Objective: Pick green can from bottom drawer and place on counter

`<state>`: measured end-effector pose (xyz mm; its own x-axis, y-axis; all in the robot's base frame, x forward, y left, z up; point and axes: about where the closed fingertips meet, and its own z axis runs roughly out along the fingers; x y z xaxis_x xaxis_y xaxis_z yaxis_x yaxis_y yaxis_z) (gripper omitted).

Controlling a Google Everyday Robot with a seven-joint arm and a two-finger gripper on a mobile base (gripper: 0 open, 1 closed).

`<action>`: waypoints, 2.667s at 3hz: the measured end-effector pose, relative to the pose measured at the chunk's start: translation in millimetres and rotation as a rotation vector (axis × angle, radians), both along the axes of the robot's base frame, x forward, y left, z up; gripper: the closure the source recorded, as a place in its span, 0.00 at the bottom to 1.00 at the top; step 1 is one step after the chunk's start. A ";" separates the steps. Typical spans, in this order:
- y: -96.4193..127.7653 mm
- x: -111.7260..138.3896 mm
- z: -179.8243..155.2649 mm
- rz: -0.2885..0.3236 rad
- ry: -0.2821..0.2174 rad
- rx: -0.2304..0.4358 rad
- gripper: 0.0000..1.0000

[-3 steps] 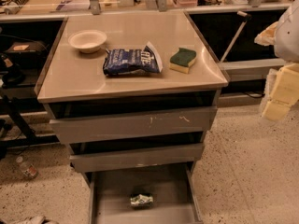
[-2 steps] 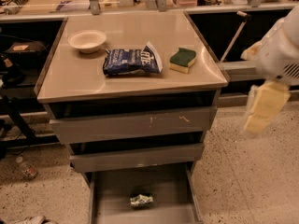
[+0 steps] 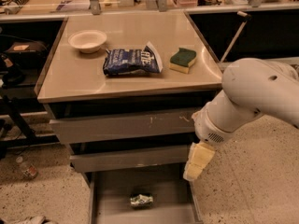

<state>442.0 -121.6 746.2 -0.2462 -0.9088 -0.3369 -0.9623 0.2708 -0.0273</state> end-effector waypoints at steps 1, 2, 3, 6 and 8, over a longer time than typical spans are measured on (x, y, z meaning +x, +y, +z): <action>-0.5 -0.1 4.0 0.001 -0.002 -0.002 0.00; 0.3 -14.3 -43.4 -0.010 0.056 0.052 0.00; 1.2 -32.0 -136.0 -0.034 0.166 0.098 0.00; 4.4 -44.1 -227.6 -0.072 0.276 0.141 0.00; 35.1 -13.4 -308.2 -0.081 0.249 0.249 0.00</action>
Offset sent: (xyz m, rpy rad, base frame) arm -0.0393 0.0000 -0.1318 0.1586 0.1670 -0.0359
